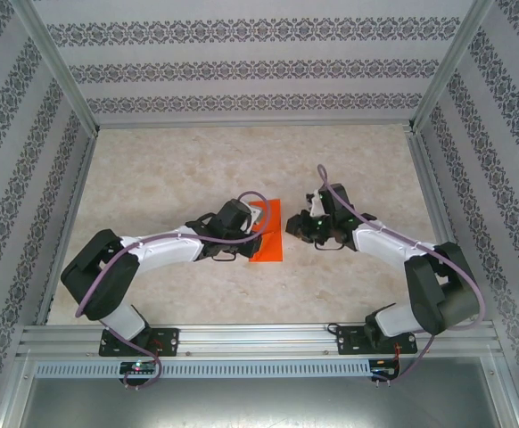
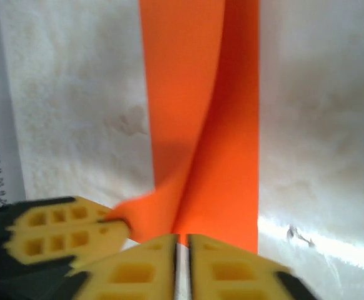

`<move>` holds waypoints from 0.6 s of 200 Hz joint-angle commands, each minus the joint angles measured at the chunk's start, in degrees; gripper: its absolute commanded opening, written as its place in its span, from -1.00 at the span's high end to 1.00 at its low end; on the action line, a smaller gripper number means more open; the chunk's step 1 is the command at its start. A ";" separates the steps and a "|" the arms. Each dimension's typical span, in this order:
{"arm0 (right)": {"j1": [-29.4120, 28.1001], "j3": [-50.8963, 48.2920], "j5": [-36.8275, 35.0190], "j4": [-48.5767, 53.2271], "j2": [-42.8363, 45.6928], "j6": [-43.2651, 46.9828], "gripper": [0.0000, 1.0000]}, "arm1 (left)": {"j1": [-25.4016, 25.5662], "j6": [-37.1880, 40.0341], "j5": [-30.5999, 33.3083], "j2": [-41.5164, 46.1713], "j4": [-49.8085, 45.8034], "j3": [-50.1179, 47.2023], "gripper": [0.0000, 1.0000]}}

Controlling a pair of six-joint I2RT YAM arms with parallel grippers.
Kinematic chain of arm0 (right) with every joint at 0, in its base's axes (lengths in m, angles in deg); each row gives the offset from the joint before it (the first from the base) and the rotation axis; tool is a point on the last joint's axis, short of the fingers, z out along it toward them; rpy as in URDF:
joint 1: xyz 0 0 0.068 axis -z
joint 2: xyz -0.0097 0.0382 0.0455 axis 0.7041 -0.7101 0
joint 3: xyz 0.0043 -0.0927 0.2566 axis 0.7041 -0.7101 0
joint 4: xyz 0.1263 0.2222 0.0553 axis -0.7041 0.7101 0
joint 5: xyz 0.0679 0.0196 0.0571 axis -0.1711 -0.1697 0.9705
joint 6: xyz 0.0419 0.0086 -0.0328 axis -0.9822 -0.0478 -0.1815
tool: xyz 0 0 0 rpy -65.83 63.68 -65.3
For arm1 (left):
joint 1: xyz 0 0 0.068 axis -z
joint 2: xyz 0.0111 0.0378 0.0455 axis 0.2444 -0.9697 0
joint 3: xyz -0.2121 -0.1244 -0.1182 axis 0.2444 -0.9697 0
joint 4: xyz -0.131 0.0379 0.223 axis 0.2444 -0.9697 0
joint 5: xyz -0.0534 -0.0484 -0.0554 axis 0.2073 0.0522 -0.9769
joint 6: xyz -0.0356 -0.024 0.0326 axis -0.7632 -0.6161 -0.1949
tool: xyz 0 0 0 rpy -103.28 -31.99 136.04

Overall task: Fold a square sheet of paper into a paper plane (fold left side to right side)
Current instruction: Fold the triangle a second time at the center of the table.

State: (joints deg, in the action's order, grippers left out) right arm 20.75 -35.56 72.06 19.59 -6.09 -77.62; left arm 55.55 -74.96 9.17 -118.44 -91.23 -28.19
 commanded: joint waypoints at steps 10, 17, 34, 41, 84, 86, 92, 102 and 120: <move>-5.35 0.09 -6.02 4.04 -3.24 2.05 1.00 | -2.02 -0.38 -5.12 0.71 3.19 -0.35 1.00; -6.53 0.78 -7.61 5.63 -4.21 2.53 1.00 | -2.43 -0.19 -5.19 0.44 3.12 -0.26 1.00; -8.85 2.90 -10.76 9.03 -6.48 3.76 1.00 | -3.15 0.38 -5.57 -0.51 2.44 0.23 1.00; -9.56 3.61 -11.38 10.00 -7.50 4.06 1.00 | -3.39 0.69 -5.51 -0.86 1.88 0.44 1.00; -11.22 5.62 -12.49 11.70 -12.07 4.47 1.00 | -4.44 1.85 -4.51 -2.14 0.34 1.01 1.00; -11.23 5.71 -12.55 11.87 -12.21 4.49 1.00 | -4.46 1.93 -4.51 -2.18 0.31 1.03 1.00; -11.29 5.87 -12.72 12.22 -12.58 4.65 1.00 | -4.62 2.14 -4.37 -2.32 0.04 1.14 1.00; -11.36 6.25 -13.08 13.05 -13.11 4.97 1.00 | -4.80 2.54 -4.07 -2.78 -0.64 1.47 1.00; -11.59 6.89 -13.60 14.30 -13.81 5.62 1.00 | -5.10 3.34 -3.57 -3.67 -1.69 2.25 1.00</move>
State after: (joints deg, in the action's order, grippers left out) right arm 9.98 -29.70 61.87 29.97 -17.76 -73.81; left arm 51.51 -74.02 4.95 -120.36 -90.61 -28.00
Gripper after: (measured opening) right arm 0.037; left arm 0.065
